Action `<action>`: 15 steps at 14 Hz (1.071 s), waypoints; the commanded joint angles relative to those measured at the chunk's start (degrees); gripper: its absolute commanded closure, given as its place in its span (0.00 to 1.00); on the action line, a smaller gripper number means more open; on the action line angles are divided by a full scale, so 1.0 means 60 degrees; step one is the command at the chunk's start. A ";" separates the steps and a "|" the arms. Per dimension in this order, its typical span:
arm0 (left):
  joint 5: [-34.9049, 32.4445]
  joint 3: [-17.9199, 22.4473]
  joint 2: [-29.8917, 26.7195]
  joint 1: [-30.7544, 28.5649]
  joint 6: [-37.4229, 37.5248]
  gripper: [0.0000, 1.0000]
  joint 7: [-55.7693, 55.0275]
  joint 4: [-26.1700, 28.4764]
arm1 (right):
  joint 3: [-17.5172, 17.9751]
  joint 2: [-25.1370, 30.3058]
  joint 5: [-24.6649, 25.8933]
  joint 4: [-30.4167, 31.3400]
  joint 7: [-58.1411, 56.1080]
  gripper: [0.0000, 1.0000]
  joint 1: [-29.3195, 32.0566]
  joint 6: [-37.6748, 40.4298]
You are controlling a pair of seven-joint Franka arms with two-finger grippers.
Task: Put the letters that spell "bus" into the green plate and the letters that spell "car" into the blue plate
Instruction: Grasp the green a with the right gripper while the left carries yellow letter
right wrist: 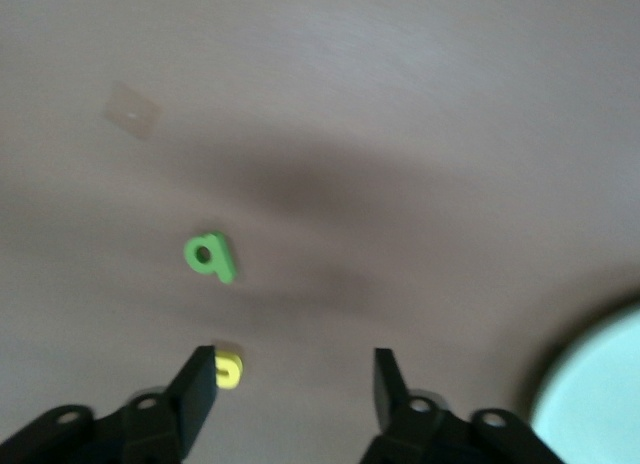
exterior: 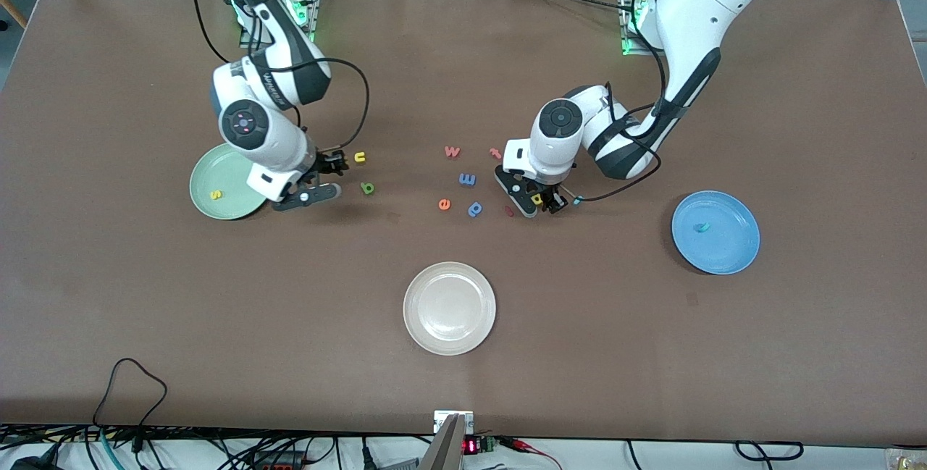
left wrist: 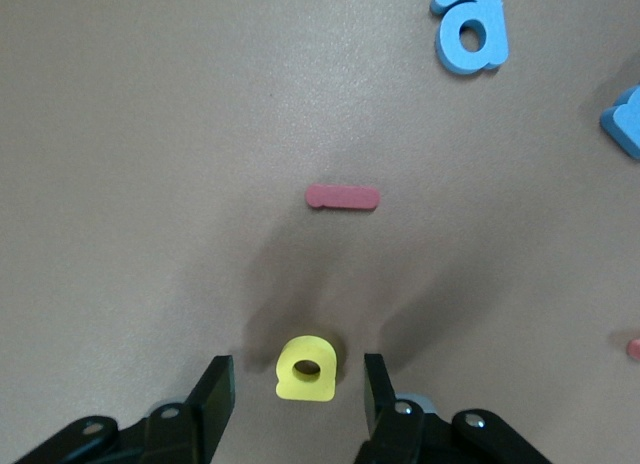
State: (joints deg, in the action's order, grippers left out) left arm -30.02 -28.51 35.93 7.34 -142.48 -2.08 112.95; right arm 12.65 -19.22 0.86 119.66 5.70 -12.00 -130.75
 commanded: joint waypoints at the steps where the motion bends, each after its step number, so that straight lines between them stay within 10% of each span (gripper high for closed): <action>1: -0.0284 0.0034 0.0178 0.0138 -0.0189 0.40 -0.0269 -0.0001 | -0.0028 -0.0676 0.0311 -0.0197 -0.0437 0.32 -0.0241 -0.0748; 4: -0.0284 0.0049 0.0251 0.0168 -0.0292 0.50 -0.0269 0.0013 | -0.0028 -0.1219 0.0311 -0.0197 -0.0437 0.34 -0.0519 -0.1453; 8: -0.0314 0.0049 0.0149 0.0095 -0.0160 0.87 -0.0254 0.0028 | -0.0043 -0.1542 0.0297 -0.0284 -0.0437 0.35 -0.0768 -0.1689; 15: -0.0255 -0.0039 -0.1724 -0.0811 0.3673 0.89 -0.0108 -0.0324 | -0.0072 -0.1864 0.0692 -0.0343 -0.0437 0.43 -0.0871 -0.2055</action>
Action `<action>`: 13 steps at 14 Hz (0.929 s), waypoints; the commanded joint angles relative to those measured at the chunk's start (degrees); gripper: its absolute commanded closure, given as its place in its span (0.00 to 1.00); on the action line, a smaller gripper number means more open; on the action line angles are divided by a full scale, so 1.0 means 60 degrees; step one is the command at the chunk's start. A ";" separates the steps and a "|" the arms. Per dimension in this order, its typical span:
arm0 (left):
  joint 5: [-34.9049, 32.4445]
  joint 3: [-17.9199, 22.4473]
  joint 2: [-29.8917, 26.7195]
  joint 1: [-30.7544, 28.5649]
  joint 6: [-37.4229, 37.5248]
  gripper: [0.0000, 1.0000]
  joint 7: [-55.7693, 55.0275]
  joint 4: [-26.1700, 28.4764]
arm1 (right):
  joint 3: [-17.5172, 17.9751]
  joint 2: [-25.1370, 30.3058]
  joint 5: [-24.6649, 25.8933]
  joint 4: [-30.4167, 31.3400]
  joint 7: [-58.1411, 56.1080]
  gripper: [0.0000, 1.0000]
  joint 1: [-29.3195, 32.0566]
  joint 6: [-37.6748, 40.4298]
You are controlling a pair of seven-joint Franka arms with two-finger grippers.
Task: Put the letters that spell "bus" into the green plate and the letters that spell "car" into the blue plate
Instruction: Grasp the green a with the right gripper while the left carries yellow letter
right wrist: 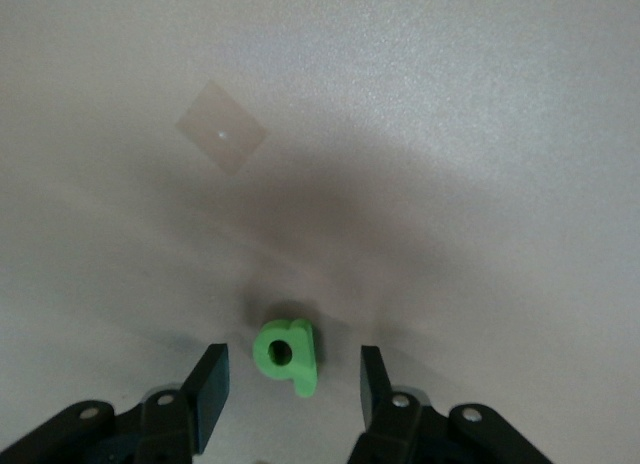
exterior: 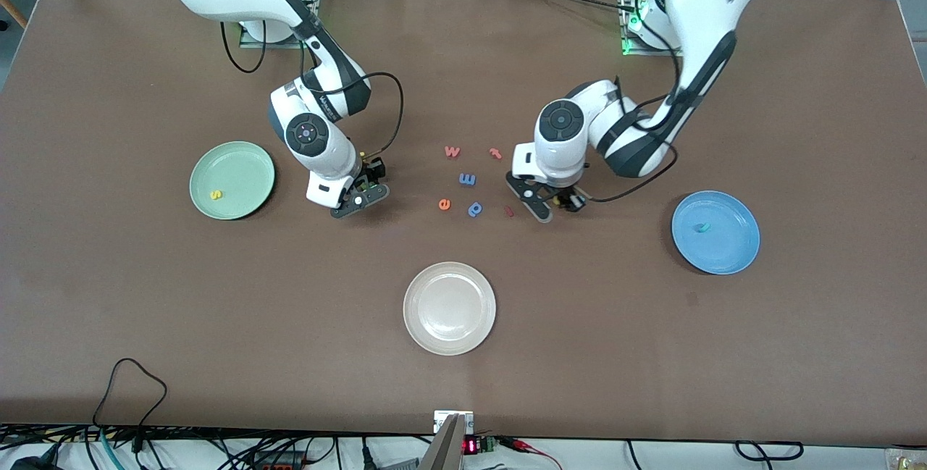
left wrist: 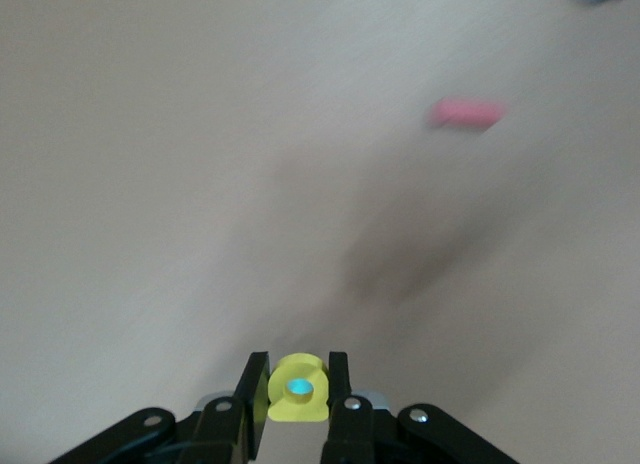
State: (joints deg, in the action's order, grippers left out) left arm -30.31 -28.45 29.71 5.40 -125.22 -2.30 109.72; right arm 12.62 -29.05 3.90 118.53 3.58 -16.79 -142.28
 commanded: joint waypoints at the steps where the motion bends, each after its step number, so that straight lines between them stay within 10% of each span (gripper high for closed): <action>1: -0.0206 -0.0078 -0.0906 -0.0867 0.1338 0.89 -0.0056 0.0214 | -0.0053 -0.0242 0.0184 -0.0142 -0.0083 0.49 -0.0073 -0.0134; 6: -0.0221 -0.0137 -0.1012 -0.3531 0.2149 0.87 0.1653 0.0040 | -0.0067 -0.0300 0.0170 -0.0156 -0.0069 0.56 -0.0117 -0.0149; 13: -0.0279 -0.0049 -0.0310 -0.4605 0.1257 0.79 0.1878 -0.0049 | -0.0067 -0.0344 0.0170 -0.0141 -0.0069 0.75 -0.0132 -0.0164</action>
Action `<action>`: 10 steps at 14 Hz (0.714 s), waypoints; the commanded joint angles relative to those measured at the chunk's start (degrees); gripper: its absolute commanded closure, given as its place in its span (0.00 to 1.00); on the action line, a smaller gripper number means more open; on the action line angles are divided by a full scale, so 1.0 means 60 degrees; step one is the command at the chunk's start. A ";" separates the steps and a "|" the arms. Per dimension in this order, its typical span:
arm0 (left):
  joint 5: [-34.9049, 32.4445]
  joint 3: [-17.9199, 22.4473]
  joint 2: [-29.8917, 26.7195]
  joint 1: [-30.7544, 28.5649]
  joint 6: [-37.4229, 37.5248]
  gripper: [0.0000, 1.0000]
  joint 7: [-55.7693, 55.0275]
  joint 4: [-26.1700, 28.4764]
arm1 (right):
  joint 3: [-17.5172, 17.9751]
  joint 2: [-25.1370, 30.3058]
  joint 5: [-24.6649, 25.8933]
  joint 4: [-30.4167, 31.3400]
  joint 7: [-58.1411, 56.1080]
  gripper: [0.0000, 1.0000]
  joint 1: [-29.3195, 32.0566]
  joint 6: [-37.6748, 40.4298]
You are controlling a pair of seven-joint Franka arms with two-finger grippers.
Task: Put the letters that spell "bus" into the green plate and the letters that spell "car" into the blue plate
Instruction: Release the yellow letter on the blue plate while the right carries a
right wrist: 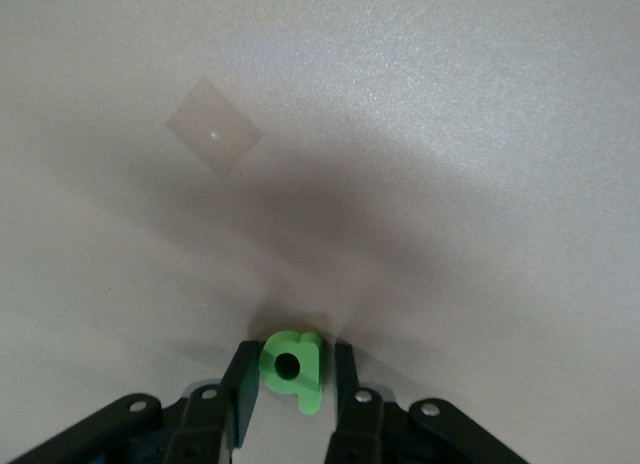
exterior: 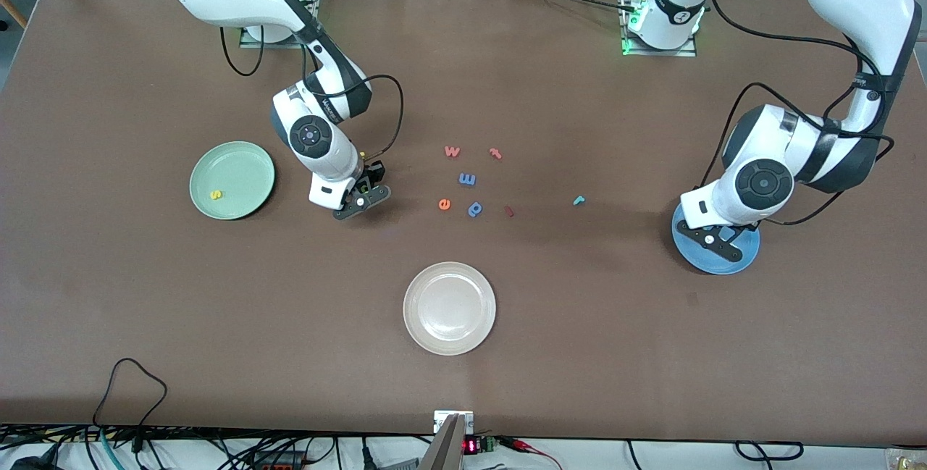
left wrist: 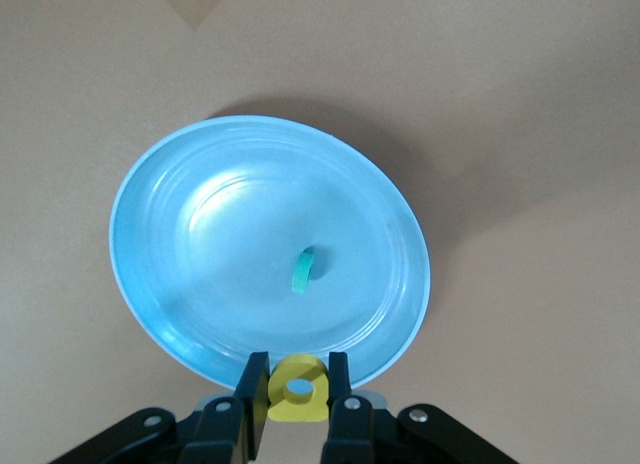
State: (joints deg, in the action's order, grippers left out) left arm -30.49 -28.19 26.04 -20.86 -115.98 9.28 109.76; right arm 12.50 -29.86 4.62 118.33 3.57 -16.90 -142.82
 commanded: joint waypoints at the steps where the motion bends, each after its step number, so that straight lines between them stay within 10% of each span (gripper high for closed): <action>1: -0.0235 -0.0092 0.0433 -0.0272 -0.0473 0.72 -0.0066 -0.0028 | -0.0046 -0.0223 0.0050 -0.0108 -0.0067 0.84 -0.0113 -0.0073; 2: -0.0235 -0.0077 0.0536 -0.0273 -0.0605 0.47 -0.0066 -0.0027 | -0.0046 -0.0223 0.0064 -0.0108 -0.0067 0.92 -0.0113 -0.0073; 3: -0.0235 -0.0077 0.0552 -0.0287 -0.0665 0.00 -0.0066 -0.0027 | -0.0061 -0.0208 0.0064 -0.0108 -0.0082 1.00 -0.0113 -0.0073; 10: -0.0221 -0.0267 0.0391 -0.0287 -0.0403 0.00 -0.0081 -0.0042 | -0.0427 0.1297 0.0094 -0.0064 -0.0344 1.00 0.0879 0.1446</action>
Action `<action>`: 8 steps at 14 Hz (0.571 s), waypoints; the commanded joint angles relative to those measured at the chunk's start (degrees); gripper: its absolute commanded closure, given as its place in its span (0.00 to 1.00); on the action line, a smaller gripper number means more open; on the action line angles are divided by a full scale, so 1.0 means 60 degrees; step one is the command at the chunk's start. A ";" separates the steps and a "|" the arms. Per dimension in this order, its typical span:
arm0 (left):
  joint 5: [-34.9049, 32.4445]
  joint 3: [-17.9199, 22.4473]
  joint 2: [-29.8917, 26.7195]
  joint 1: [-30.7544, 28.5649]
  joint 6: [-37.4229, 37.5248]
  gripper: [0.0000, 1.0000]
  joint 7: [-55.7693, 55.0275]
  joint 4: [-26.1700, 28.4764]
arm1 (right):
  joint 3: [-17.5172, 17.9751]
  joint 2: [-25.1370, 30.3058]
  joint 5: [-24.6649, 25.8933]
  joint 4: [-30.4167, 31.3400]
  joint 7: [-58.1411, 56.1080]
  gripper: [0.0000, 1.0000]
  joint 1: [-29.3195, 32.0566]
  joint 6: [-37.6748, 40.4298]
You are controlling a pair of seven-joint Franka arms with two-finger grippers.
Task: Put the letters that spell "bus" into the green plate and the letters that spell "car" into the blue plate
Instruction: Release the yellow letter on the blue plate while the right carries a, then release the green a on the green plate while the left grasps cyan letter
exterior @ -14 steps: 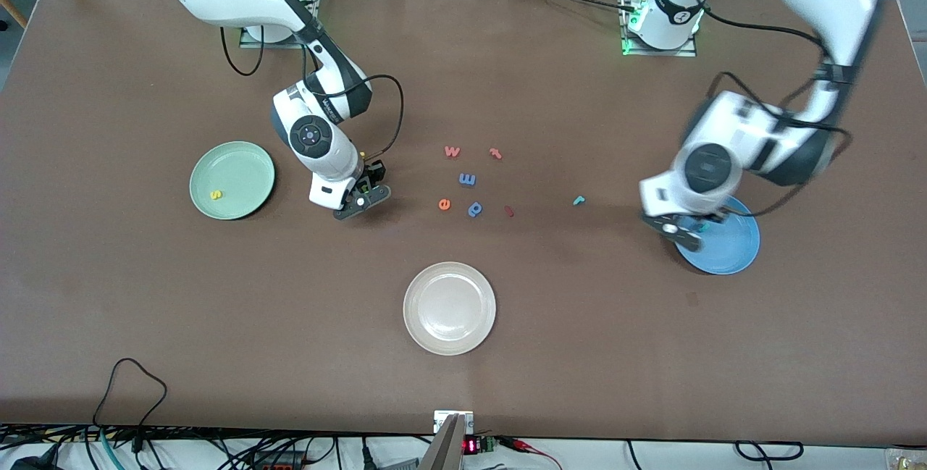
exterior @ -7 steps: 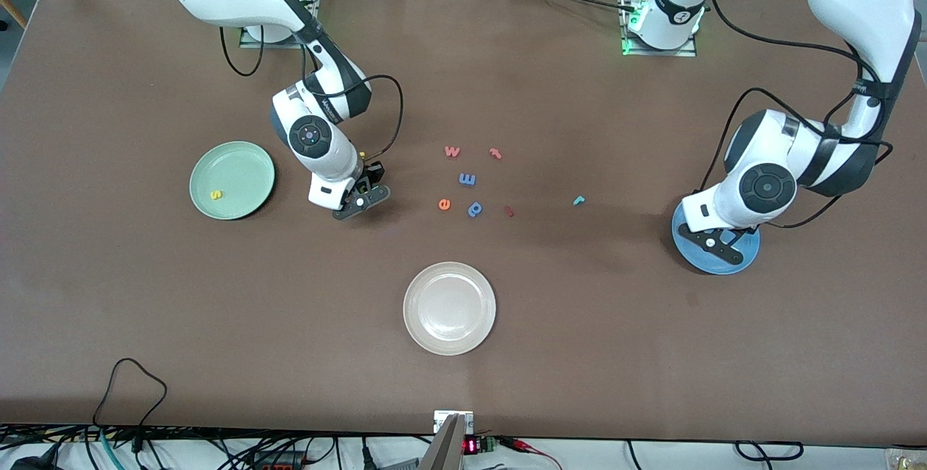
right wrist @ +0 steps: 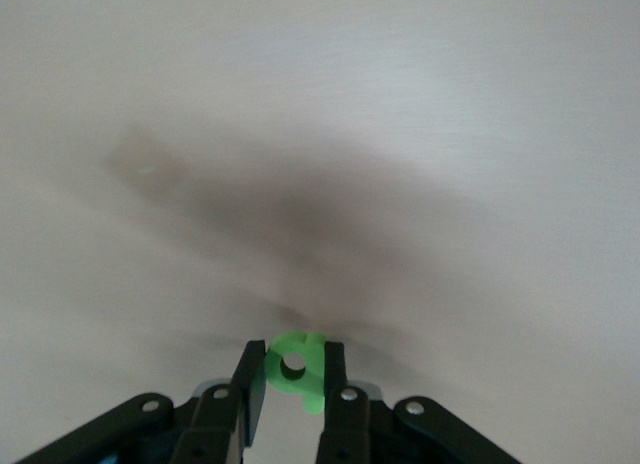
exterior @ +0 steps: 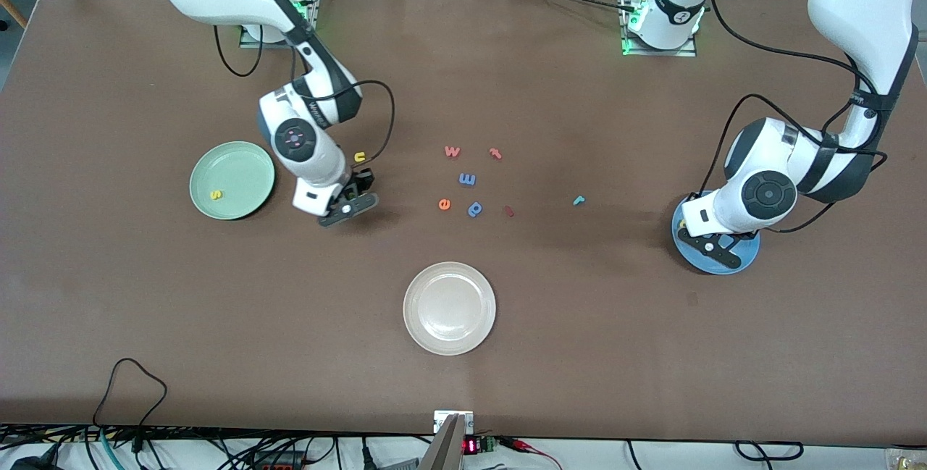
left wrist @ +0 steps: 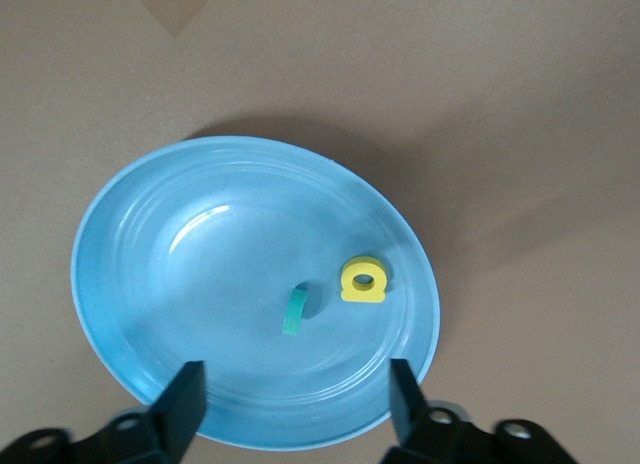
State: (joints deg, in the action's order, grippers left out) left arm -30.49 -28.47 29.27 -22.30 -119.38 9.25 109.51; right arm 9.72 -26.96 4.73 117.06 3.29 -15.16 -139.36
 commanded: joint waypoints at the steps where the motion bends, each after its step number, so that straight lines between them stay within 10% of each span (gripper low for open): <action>1: -0.0206 -0.0496 -0.0191 -0.0033 0.0296 0.00 -0.0207 -0.0014 | 0.0020 0.1020 0.0077 0.0207 -0.0444 1.00 0.0912 0.1236; 8: 0.0058 -0.1817 0.0714 0.1151 -0.0329 0.01 -0.3720 0.0103 | 0.0006 0.1125 0.0150 0.0515 -0.1952 0.90 0.3506 0.1767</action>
State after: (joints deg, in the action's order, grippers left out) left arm -30.25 -39.07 30.60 -18.18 -119.14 -7.54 110.27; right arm 8.79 -20.35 4.98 118.99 -6.56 3.51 -128.75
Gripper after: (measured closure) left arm 0.004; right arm 0.727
